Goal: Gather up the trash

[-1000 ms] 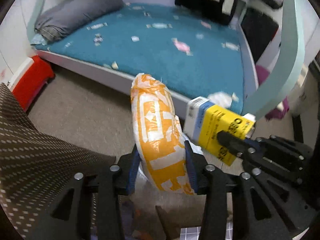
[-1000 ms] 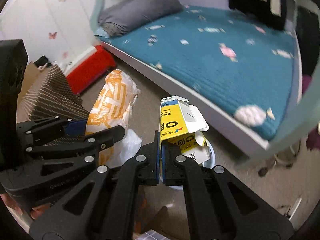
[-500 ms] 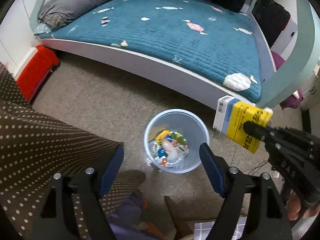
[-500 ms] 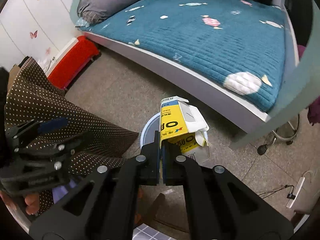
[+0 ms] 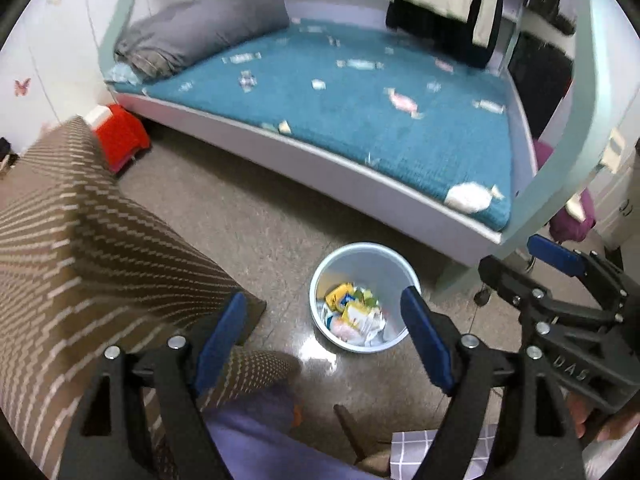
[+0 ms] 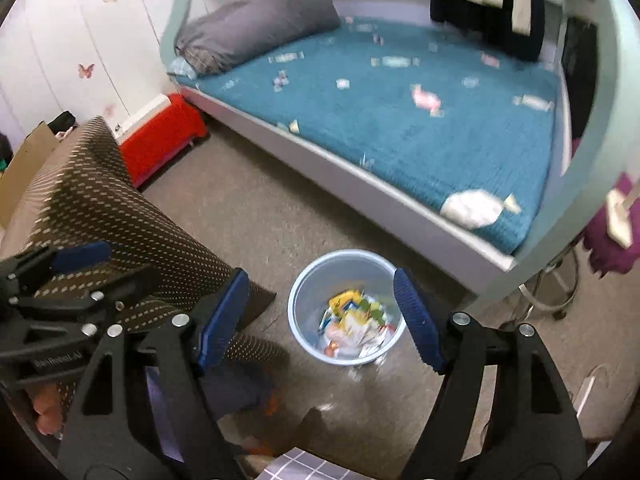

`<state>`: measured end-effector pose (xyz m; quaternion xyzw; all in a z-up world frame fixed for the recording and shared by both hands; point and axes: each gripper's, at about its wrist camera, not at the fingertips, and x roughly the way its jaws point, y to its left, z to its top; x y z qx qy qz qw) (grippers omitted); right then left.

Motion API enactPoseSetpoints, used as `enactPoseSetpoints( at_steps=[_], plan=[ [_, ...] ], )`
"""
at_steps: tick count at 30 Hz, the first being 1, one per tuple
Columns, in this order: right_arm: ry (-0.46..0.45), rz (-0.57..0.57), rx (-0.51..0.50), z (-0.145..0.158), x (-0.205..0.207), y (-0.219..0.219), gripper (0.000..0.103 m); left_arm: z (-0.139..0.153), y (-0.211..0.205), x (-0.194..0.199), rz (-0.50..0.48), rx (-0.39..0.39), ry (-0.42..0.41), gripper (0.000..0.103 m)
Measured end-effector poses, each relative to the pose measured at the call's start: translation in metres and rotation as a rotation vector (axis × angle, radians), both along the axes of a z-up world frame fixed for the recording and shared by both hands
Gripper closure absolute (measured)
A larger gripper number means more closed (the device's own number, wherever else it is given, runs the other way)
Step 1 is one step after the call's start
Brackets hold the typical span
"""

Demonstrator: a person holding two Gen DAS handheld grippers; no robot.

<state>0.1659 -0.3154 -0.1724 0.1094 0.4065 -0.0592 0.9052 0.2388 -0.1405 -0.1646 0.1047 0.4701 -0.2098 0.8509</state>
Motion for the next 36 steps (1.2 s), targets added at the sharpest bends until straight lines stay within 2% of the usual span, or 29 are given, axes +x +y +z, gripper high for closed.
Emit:
enactPoseSetpoints(
  at_steps=[2, 7, 10, 13, 14, 17, 27, 36],
  plan=[
    [-0.07, 0.003, -0.042, 0.026, -0.024, 0.013, 0.029, 0.02, 0.01, -0.019, 0.014, -0.017, -0.046, 0.023],
    [-0.22, 0.022, -0.096, 0.08, -0.073, 0.039, 0.029, 0.081, 0.05, -0.081, 0.088, -0.096, -0.214, 0.018],
    [-0.318, 0.064, -0.126, 0.113, -0.107, 0.06, 0.029, 0.113, 0.071, -0.119, 0.145, -0.117, -0.316, 0.017],
    [-0.401, 0.107, -0.148, 0.136, -0.133, 0.076, 0.029, 0.138, 0.089, -0.157, 0.188, -0.14, -0.412, 0.015],
    [-0.434, 0.134, -0.149, 0.145, -0.145, 0.082, 0.025, 0.145, 0.093, -0.168, 0.202, -0.147, -0.439, 0.014],
    [-0.491, 0.182, -0.159, 0.158, -0.166, 0.095, 0.024, 0.162, 0.107, -0.204, 0.268, -0.148, -0.532, 0.013],
    [-0.558, 0.268, -0.167, 0.169, -0.208, 0.121, 0.024, 0.177, 0.137, -0.267, 0.36, -0.168, -0.619, 0.011],
    [-0.547, 0.286, -0.163, 0.164, -0.214, 0.128, 0.023, 0.174, 0.144, -0.28, 0.395, -0.164, -0.616, 0.011]
  ],
)
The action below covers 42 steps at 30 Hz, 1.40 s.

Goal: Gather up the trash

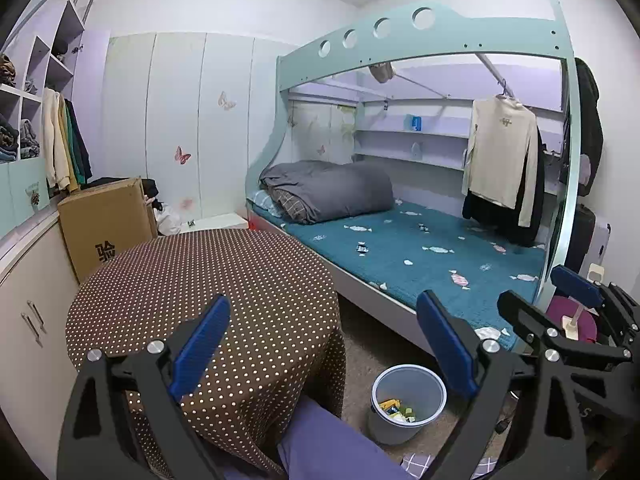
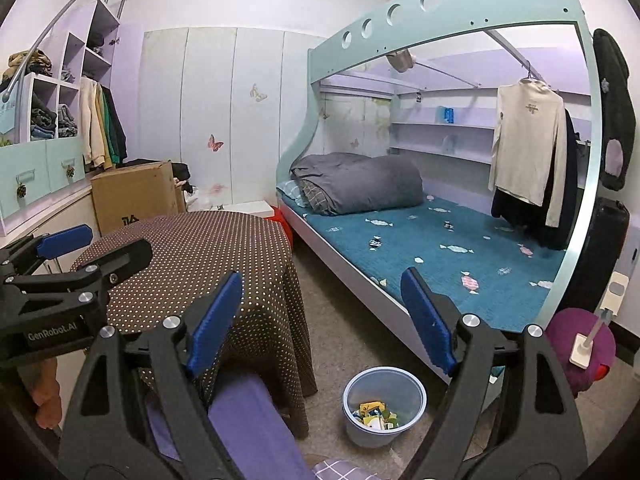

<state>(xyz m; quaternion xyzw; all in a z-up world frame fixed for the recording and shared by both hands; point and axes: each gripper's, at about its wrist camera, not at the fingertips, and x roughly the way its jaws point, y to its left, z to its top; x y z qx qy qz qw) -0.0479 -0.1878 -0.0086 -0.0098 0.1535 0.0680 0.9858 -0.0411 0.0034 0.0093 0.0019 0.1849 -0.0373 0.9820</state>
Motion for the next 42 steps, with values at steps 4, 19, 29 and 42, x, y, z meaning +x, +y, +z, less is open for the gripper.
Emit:
enactPoseSetpoints(
  at_steps=[4, 19, 29, 42],
  plan=[
    [0.015, 0.002, -0.006, -0.001, 0.006, -0.003, 0.023, -0.002, 0.002, 0.003, 0.007, -0.001, 0.01, 0.011],
    [0.027, -0.008, -0.008, -0.002, 0.015, -0.001, 0.022, -0.001, -0.005, 0.019, 0.016, -0.002, 0.036, 0.011],
    [0.031, -0.002, 0.002, -0.003, 0.016, -0.003, 0.02, -0.001, -0.003, 0.017, 0.026, 0.001, 0.034, 0.011],
    [0.032, -0.005, -0.001, -0.004, 0.016, -0.004, 0.02, -0.001, -0.003, 0.016, 0.028, 0.003, 0.037, 0.011]
  ],
)
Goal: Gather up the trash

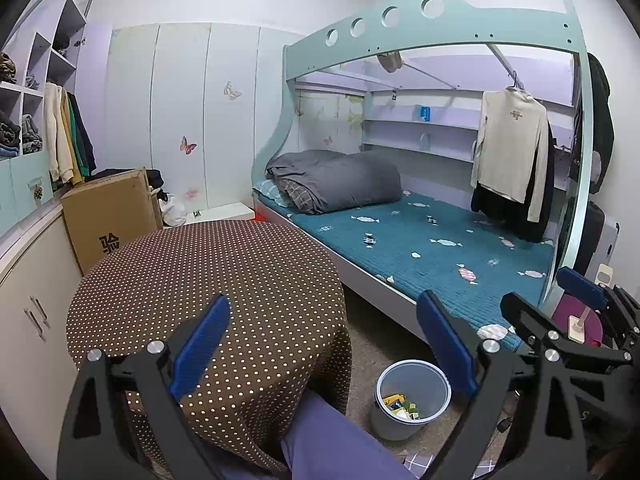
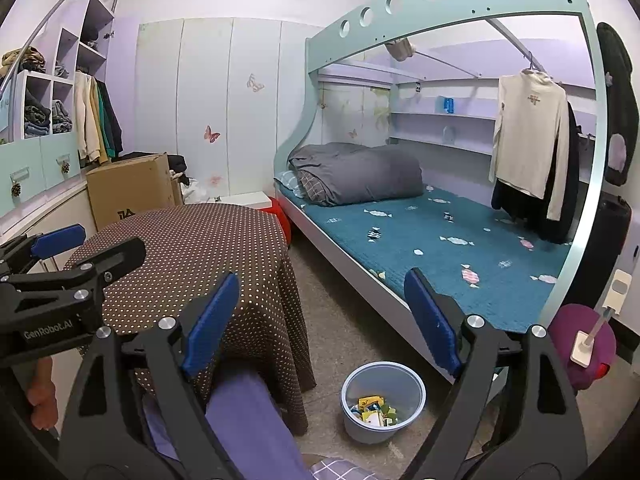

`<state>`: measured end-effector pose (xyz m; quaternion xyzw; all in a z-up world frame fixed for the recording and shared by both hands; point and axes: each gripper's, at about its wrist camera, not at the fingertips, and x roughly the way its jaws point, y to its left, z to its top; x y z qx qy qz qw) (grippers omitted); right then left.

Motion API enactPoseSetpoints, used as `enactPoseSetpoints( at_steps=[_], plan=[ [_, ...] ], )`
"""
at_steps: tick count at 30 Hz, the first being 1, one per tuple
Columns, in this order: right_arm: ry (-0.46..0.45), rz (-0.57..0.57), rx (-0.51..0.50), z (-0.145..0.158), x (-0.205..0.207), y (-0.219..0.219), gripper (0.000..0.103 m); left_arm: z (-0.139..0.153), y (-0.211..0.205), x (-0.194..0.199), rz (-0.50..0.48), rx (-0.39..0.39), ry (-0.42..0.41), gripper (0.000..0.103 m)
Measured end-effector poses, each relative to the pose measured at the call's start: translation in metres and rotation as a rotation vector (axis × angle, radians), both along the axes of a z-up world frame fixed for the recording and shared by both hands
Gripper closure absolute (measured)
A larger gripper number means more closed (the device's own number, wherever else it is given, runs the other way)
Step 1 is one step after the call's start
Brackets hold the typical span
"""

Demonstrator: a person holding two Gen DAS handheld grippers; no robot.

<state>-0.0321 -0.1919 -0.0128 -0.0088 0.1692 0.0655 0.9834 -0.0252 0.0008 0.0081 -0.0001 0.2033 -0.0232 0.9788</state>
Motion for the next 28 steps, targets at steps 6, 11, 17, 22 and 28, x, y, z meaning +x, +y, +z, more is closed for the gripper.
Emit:
enactPoseSetpoints(
  at_steps=[6, 11, 17, 22, 28],
  plan=[
    [0.009, 0.001, 0.004, -0.001, 0.001, -0.001, 0.019, -0.001, 0.001, -0.001, 0.004, 0.003, 0.005, 0.011],
    [0.009, 0.001, 0.003, -0.001, 0.001, -0.002, 0.019, -0.001, 0.001, 0.0, 0.004, 0.004, 0.007, 0.011],
    [0.014, 0.0, 0.0, -0.002, 0.002, -0.001, 0.019, -0.002, 0.001, 0.002, 0.008, 0.004, 0.014, 0.011],
    [0.024, 0.003, 0.005, -0.005, 0.005, 0.001, 0.019, -0.004, 0.002, 0.004, 0.011, 0.001, 0.021, 0.011],
    [0.043, 0.003, 0.002, -0.008, 0.01, 0.005, 0.018, -0.006, 0.005, 0.009, 0.02, 0.003, 0.039, 0.011]
  ],
)
